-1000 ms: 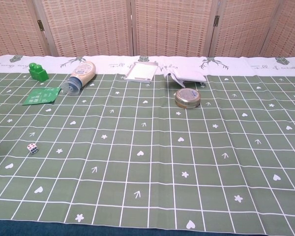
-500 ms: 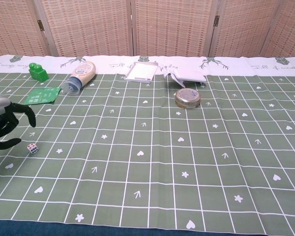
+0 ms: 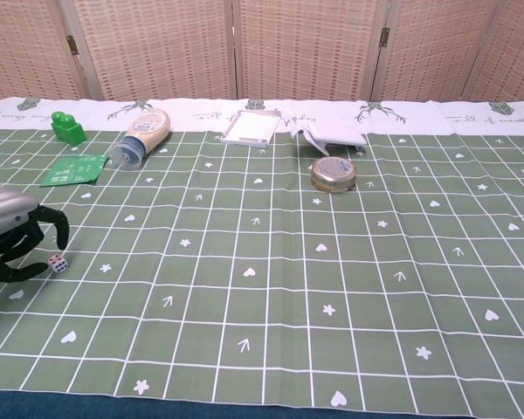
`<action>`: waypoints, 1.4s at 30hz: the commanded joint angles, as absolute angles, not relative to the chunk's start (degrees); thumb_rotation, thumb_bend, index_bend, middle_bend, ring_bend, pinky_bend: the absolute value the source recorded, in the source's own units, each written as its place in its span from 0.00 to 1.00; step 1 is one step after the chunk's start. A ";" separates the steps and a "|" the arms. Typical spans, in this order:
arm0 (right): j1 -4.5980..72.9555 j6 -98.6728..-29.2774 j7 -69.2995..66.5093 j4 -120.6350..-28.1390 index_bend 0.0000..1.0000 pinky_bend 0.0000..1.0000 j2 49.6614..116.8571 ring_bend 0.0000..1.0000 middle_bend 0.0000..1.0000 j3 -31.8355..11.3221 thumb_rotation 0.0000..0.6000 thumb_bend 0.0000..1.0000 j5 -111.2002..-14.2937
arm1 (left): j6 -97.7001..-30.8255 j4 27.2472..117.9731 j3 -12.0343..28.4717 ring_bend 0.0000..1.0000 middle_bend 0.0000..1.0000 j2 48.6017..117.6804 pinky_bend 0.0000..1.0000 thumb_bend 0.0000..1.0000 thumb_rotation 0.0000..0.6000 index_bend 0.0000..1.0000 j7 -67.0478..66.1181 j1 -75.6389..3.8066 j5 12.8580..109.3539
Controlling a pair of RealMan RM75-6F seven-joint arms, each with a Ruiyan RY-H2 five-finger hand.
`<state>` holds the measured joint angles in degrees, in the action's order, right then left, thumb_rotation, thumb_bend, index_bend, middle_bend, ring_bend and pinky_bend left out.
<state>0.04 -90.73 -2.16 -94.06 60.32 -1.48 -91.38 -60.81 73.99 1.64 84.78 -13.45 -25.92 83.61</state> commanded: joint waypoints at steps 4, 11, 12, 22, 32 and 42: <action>0.03 -90.79 -1.85 -94.32 0.27 0.26 60.28 0.23 0.31 -1.51 1.00 0.27 -91.50 | -61.48 71.88 1.16 0.75 0.85 86.20 0.61 0.39 1.00 0.47 -11.90 -25.95 84.04; -0.07 -90.82 -1.48 -94.67 0.27 0.26 60.17 0.23 0.31 -1.47 1.00 0.27 -91.55 | -60.86 70.41 0.78 0.75 0.85 87.29 0.61 0.39 1.00 0.47 -11.21 -26.27 83.76; -0.08 -90.80 -1.43 -94.70 0.27 0.26 60.15 0.23 0.31 -1.45 1.00 0.27 -91.55 | -60.76 70.10 0.78 0.75 0.85 87.50 0.61 0.39 1.00 0.47 -11.09 -26.32 83.69; -0.07 -90.83 -1.04 -95.04 0.27 0.26 60.02 0.23 0.31 -1.53 1.00 0.27 -91.66 | -61.52 67.63 1.16 0.76 0.87 89.06 0.62 0.39 1.00 0.58 -10.27 -26.46 83.27; 0.05 -90.58 -1.36 -94.76 0.27 0.26 59.97 0.23 0.31 -1.59 1.00 0.27 -91.62 | -63.07 74.05 2.85 0.76 0.87 85.51 0.63 0.39 1.00 0.62 -5.85 -28.15 84.92; -0.41 -90.72 -2.20 -94.06 0.27 0.26 60.37 0.23 0.32 -1.38 1.00 0.27 -91.18 | -87.39 79.34 11.47 0.65 0.72 87.77 0.69 0.20 1.00 0.01 8.59 -26.01 92.18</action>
<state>-0.39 -90.74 -2.16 -94.10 60.35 -1.39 -91.21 -81.17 77.56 8.32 86.69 4.44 -26.87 89.63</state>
